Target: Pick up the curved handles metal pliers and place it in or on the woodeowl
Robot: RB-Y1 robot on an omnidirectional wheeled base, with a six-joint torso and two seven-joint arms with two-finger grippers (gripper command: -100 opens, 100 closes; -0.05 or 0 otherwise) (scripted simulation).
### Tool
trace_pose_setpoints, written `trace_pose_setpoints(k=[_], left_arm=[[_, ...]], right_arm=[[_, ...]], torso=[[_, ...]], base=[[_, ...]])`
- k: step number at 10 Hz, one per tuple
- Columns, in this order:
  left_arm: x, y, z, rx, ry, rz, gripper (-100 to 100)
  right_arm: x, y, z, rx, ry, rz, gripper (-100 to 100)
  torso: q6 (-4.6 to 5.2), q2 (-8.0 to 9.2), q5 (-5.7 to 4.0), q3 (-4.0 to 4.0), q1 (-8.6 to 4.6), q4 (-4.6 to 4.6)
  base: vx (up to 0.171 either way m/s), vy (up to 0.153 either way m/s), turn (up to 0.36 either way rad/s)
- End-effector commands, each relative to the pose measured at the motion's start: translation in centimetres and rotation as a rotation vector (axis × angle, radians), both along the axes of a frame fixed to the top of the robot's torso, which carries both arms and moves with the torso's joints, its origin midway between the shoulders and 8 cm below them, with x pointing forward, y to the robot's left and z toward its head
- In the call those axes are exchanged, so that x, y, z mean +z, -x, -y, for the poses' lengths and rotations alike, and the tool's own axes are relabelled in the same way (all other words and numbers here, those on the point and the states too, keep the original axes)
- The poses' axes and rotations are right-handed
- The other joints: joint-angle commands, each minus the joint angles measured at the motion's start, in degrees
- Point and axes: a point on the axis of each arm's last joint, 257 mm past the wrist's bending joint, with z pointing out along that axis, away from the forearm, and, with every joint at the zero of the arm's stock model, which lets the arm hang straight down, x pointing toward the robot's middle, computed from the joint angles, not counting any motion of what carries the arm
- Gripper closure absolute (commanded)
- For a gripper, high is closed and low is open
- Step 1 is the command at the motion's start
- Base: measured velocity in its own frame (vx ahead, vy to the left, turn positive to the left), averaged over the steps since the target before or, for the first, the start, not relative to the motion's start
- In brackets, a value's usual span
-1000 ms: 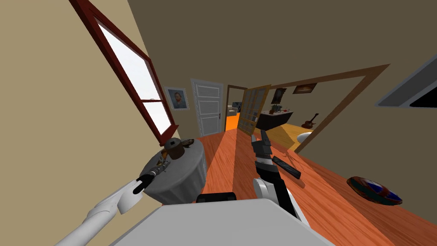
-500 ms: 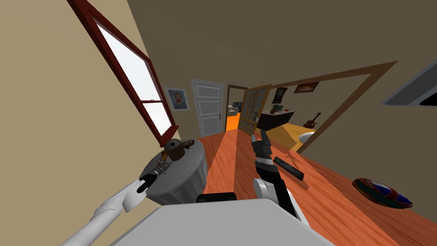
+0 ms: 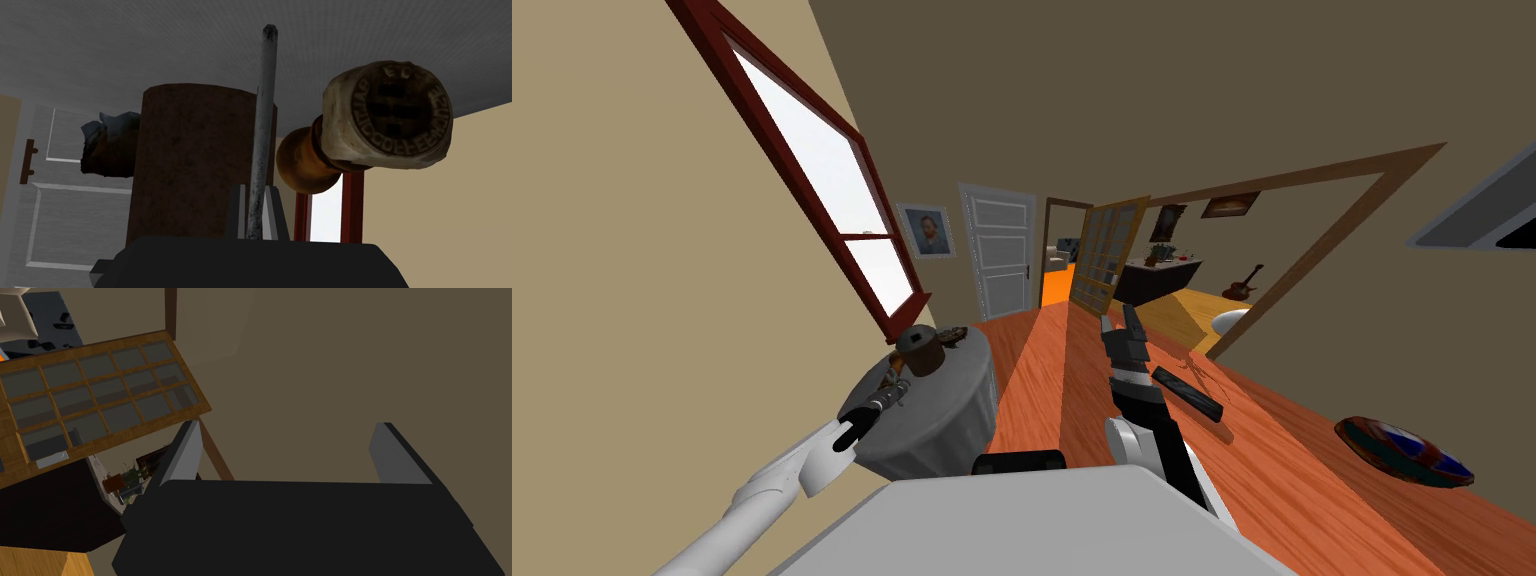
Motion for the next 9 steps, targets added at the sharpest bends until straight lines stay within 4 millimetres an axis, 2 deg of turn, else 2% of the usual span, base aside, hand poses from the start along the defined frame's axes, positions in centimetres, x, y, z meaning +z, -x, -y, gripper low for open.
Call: trace_pose_setpoints(k=[1,2,3,5,6,7,9], left_arm=[[0.0,0.0,0.0,0.000,0.000,0.000,100],[0.0,0.0,0.0,0.000,0.000,0.000,0],[0.6,0.4,-0.9,0.003,0.000,0.000,100],[0.7,0.3,-1.0,0.002,-0.001,0.001,100],[0.7,0.4,-1.1,0.003,0.000,0.000,0],[1.1,0.6,-2.2,0.052,0.036,0.015,100],[1.2,0.7,-2.8,0.085,0.064,0.024,100]], right_arm=[[0.0,0.0,0.0,0.000,0.000,0.000,0],[0.0,0.0,0.0,0.000,0.000,0.000,0],[0.0,0.0,0.0,0.000,0.000,0.000,0],[0.0,0.0,0.0,0.000,0.000,0.000,0],[0.0,0.0,0.0,0.000,0.000,0.000,0],[0.0,0.0,0.0,0.000,0.000,0.000,0],[0.0,0.0,0.0,0.000,0.000,0.000,0]], torso=[[0.00,0.00,0.00,0.00,0.00,0.00],[0.00,0.00,0.00,0.00,0.01,0.00],[0.00,0.00,0.00,0.00,0.01,0.00],[-0.03,0.24,-0.04,0.13,-0.19,0.04],[-0.01,0.17,-0.04,0.11,-0.13,0.04],[-0.01,0.09,-0.03,0.06,-0.06,0.03],[0.00,0.49,-0.01,0.27,-0.21,0.09]], base=[[0.000,0.000,0.000],[0.000,0.000,0.000],[-0.037,-0.029,-0.021],[-0.046,-0.043,0.000],[-0.005,-0.005,0.002],[-0.105,-0.033,-0.122],[-0.137,-0.052,-0.115]])
